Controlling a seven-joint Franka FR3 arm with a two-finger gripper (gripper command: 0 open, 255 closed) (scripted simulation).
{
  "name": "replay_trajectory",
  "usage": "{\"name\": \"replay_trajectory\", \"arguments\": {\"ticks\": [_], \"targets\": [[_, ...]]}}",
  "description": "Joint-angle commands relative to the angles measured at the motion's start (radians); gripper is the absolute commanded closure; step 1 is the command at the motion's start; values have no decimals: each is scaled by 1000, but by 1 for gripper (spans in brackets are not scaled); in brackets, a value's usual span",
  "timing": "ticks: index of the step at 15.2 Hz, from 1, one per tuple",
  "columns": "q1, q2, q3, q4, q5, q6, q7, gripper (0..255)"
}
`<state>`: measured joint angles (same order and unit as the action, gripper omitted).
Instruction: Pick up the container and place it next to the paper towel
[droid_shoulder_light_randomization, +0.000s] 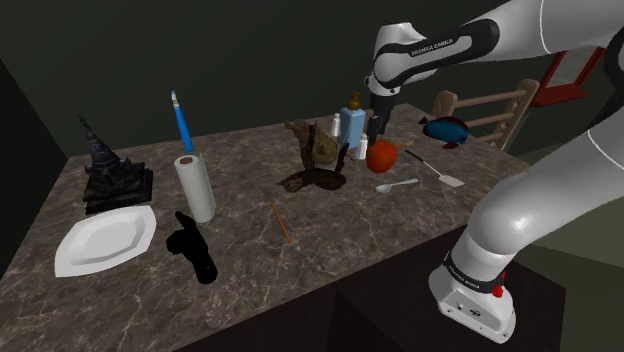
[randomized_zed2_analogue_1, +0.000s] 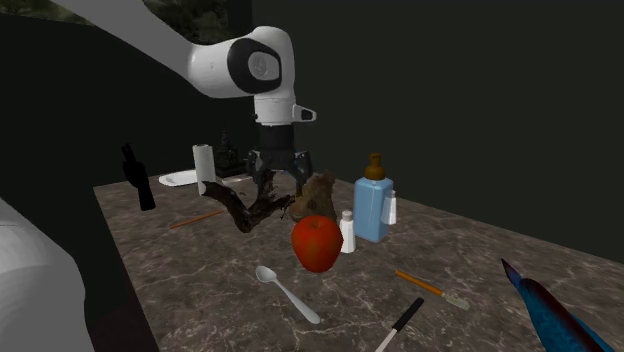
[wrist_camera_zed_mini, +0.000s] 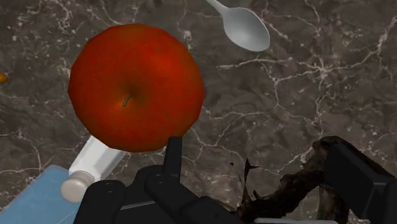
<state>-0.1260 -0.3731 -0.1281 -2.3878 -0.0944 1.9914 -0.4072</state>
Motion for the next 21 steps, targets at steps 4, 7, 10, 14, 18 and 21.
{"name": "replay_trajectory", "arguments": {"ticks": [4,7,10,14,18,21], "targets": [[-18,165,-45,82,-11,118,-68,0],[-29,267,-69,149,-4,173,-111,0],[-41,371,-87,227,13,219,-156,0],[-60,485,-100,324,38,256,-206,0],[-63,516,-100,306,45,305,-211,0],[-67,546,-100,293,53,347,-217,0]]}}
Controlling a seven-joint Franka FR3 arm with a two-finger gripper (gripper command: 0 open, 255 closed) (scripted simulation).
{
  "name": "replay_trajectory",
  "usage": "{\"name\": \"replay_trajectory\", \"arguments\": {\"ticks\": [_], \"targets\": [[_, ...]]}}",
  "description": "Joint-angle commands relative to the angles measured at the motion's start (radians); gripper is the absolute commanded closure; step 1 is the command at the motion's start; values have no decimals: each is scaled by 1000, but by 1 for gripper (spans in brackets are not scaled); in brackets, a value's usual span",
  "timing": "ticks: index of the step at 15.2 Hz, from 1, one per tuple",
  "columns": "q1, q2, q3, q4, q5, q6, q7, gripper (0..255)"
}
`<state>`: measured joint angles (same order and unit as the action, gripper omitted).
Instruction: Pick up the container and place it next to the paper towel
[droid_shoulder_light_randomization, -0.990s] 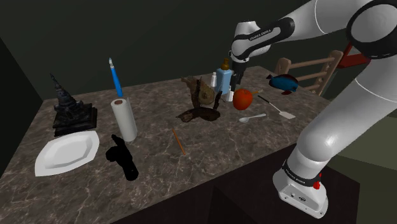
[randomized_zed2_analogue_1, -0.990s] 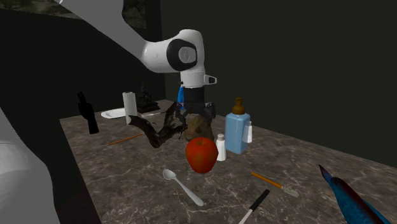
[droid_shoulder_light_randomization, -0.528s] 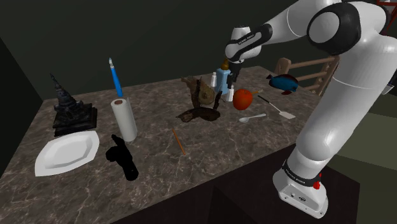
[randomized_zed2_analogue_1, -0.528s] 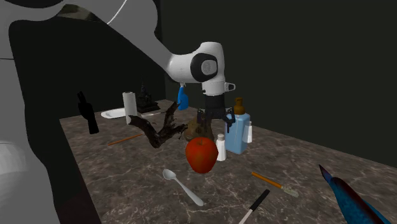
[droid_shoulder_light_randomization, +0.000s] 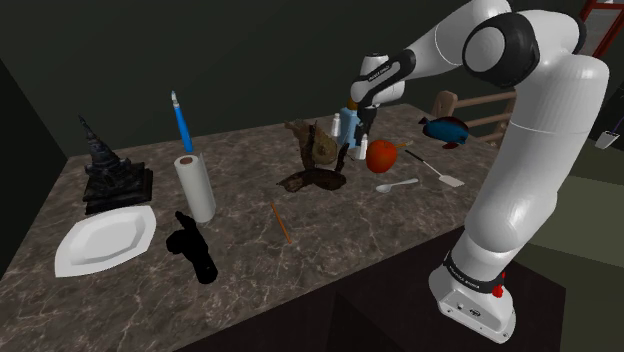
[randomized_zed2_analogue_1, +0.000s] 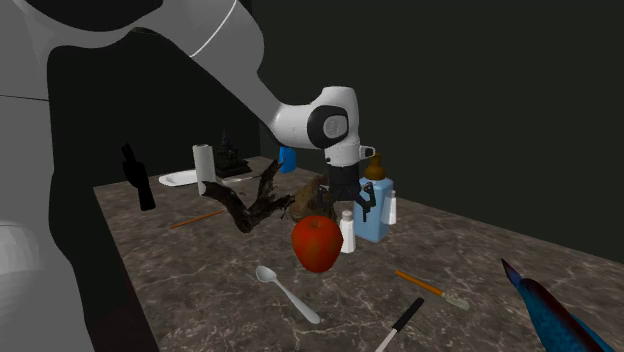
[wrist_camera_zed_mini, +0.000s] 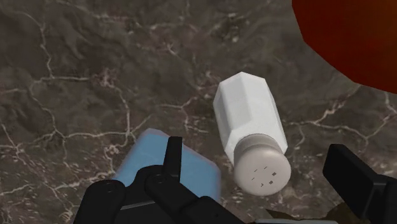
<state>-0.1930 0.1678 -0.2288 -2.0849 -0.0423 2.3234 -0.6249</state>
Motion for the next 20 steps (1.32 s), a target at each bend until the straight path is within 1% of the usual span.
{"name": "replay_trajectory", "arguments": {"ticks": [1,8,9,18,20], "targets": [[0,5,1,-10,1,15,1,0],[0,6,1,-9,1,15,1,0],[0,6,1,-9,1,15,1,255],[0,6,1,-10,1,15,1,255],[1,-10,0,0,-3,-9,2,255]]}}
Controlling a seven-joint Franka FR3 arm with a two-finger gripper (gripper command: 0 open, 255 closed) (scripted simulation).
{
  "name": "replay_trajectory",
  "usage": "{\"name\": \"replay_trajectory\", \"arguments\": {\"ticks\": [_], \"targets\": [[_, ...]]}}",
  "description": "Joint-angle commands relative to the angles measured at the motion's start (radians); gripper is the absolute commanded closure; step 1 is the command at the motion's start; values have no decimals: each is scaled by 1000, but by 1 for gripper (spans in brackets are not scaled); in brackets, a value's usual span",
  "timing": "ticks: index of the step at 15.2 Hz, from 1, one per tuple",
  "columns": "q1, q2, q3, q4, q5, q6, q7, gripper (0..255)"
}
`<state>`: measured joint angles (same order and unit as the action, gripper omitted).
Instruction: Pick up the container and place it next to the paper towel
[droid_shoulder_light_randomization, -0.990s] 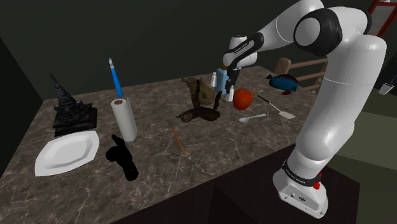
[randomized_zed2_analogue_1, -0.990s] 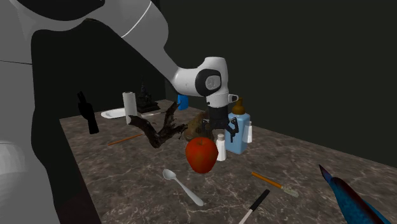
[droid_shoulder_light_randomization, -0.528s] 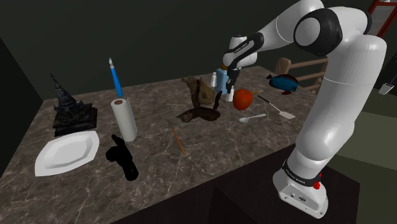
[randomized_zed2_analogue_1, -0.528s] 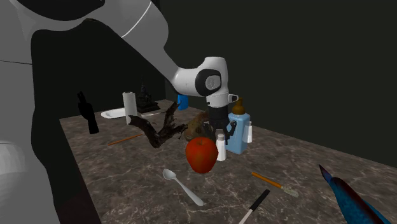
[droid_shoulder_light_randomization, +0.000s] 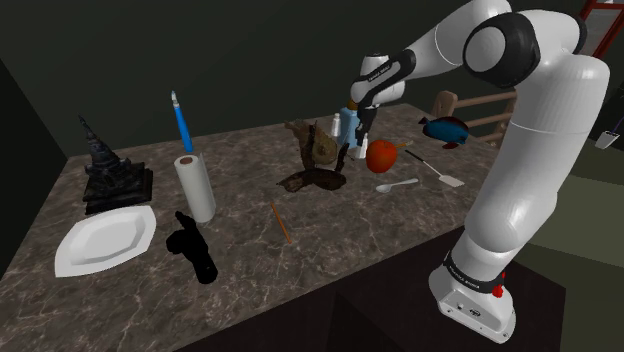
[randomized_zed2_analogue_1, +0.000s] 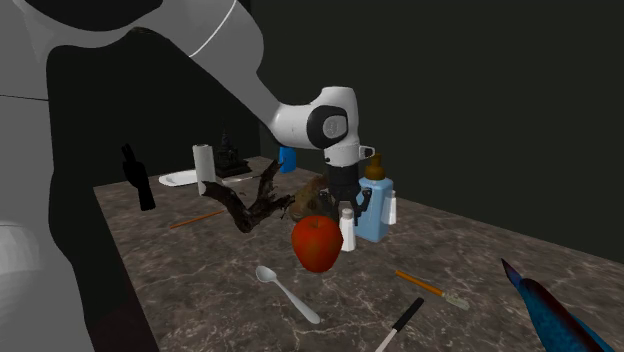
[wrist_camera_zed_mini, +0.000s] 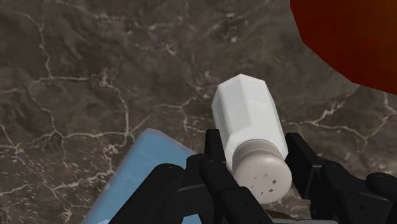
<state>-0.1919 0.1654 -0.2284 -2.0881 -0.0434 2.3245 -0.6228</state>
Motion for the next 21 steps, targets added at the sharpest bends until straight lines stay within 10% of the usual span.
{"name": "replay_trajectory", "arguments": {"ticks": [1,21], "targets": [[1,-14,-1,9,-3,-23,1,255],[7,-118,-1,161,-22,-276,2,255]]}}
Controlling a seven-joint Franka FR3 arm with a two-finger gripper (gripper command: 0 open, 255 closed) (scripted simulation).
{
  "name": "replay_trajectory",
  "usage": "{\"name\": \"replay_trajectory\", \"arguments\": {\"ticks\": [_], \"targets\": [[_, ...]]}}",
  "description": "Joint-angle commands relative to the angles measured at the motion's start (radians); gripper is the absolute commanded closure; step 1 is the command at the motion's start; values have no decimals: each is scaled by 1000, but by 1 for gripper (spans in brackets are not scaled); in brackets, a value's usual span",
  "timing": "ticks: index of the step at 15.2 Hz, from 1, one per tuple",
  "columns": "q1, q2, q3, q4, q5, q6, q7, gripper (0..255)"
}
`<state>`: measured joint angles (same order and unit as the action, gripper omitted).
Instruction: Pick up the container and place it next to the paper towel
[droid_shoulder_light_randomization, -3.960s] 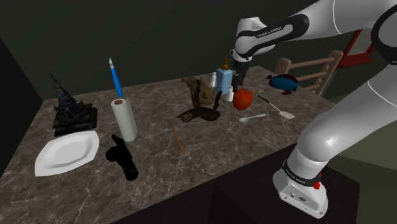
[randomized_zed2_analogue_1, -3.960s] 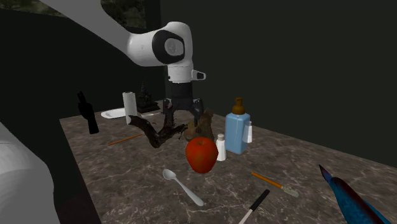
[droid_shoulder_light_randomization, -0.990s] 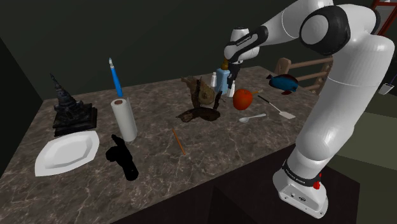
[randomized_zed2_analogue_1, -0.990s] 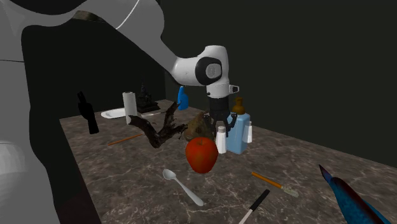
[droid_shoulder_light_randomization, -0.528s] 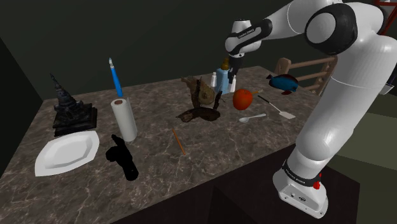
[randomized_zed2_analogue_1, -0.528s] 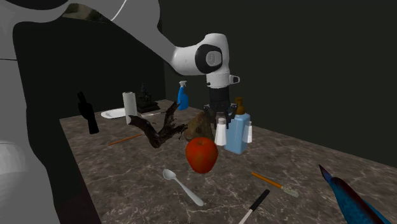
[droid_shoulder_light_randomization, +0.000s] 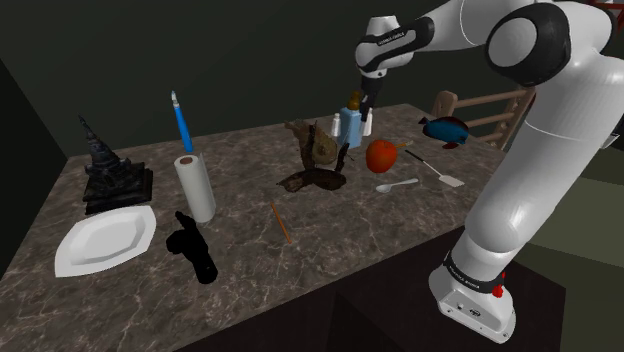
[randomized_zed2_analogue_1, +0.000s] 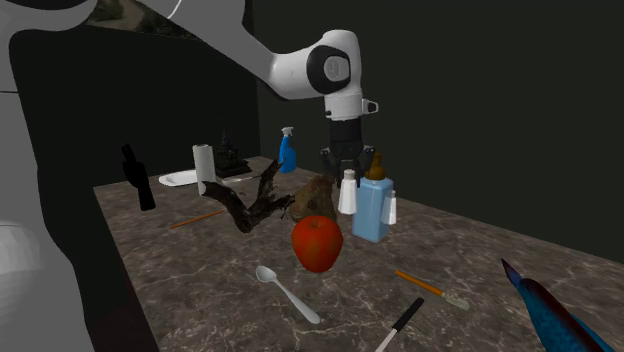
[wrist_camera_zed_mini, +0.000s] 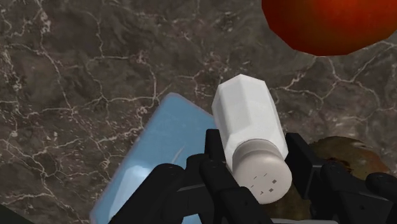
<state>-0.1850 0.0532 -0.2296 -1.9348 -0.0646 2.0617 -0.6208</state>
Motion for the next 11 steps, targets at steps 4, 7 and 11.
{"name": "replay_trajectory", "arguments": {"ticks": [4,7,11], "targets": [[1,-17,1,49,-2,-65,-2,255],[2,-23,1,82,-3,-105,-3,255],[2,-28,1,130,-3,-157,-6,255]]}}
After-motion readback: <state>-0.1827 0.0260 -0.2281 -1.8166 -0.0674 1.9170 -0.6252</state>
